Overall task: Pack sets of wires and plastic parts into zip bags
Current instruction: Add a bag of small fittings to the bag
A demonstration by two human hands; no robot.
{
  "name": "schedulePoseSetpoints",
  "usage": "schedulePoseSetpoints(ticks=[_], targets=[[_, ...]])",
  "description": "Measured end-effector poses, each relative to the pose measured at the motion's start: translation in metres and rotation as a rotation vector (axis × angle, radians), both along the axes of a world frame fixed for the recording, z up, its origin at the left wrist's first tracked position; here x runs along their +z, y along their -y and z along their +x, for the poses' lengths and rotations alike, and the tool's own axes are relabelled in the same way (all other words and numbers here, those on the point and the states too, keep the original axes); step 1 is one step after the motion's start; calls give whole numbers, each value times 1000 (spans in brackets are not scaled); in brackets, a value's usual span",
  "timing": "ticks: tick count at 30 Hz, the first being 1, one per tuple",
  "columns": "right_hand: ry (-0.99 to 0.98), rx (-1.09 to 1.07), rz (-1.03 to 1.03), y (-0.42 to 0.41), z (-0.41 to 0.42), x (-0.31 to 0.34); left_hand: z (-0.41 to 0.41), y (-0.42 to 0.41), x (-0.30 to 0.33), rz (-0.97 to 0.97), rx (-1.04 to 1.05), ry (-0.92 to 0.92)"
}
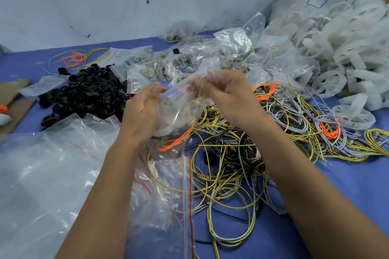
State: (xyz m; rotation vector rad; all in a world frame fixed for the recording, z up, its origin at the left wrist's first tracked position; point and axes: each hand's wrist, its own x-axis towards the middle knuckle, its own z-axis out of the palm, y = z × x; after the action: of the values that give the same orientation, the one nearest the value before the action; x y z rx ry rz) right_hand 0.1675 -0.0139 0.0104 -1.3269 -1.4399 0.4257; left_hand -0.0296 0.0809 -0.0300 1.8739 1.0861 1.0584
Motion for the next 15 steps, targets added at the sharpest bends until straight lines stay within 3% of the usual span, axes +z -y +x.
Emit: schedulePoseSetpoints(ticks=[8, 15], targets=[[182, 269, 38, -15, -9, 68, -6, 10, 21, -269, -276, 333], [43, 344, 174, -6, -22, 100, -5, 27, 22, -652, -753, 493]])
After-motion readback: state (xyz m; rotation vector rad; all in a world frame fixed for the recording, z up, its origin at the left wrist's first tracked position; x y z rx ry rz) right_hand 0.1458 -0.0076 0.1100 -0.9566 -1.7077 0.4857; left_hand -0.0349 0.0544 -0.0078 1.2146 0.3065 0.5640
